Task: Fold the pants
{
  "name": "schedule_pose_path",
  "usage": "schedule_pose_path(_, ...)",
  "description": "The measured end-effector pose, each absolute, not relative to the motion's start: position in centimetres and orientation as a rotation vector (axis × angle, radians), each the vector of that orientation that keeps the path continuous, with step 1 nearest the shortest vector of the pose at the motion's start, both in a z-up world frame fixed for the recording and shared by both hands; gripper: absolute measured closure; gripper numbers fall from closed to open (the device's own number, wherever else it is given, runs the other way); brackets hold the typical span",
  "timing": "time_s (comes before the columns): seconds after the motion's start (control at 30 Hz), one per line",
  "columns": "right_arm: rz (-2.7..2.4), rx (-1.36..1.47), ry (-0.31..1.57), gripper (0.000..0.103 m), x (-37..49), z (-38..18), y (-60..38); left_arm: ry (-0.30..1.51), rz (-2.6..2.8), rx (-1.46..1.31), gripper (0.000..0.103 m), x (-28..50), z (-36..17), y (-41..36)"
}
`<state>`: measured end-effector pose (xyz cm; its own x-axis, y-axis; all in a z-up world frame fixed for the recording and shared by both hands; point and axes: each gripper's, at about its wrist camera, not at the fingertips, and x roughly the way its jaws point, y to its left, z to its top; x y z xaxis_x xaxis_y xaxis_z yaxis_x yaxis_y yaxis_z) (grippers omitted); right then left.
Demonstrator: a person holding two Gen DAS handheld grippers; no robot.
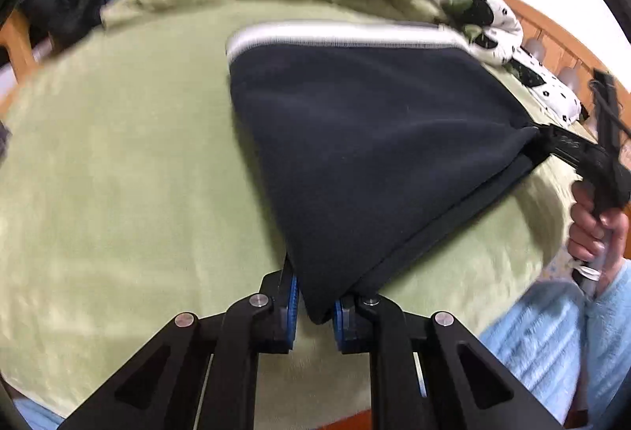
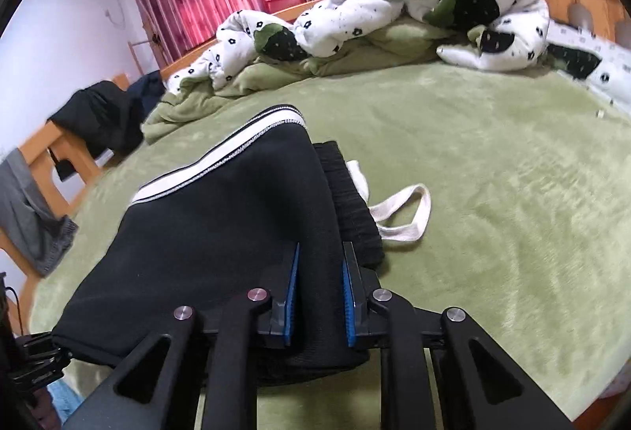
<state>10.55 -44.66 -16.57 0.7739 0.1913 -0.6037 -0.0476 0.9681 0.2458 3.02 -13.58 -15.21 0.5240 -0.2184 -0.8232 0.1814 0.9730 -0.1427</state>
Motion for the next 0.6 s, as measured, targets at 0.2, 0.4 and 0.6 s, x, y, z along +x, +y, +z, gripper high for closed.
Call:
schedule_pose_path(0.2, 0.098, -0.003, 0.752, 0.059, 11.6, -17.8, -43.0, 1.004, -0.303, -0.059, 0.063, 0.8, -14.4, -11.9)
schedule_pose_path(0.4, 0.124, -0.010, 0.769, 0.056, 12.9, -14.3, -44.0, 0.958, -0.292, -0.218, 0.045, 1.1, -12.3, -7.7)
schedule_pose_path(0.6, 0.180, -0.035, 0.795, 0.034, 18.8, -13.1, -42.2, 0.951, -0.301, -0.350, 0.038, 8.8, -11.2, -7.0)
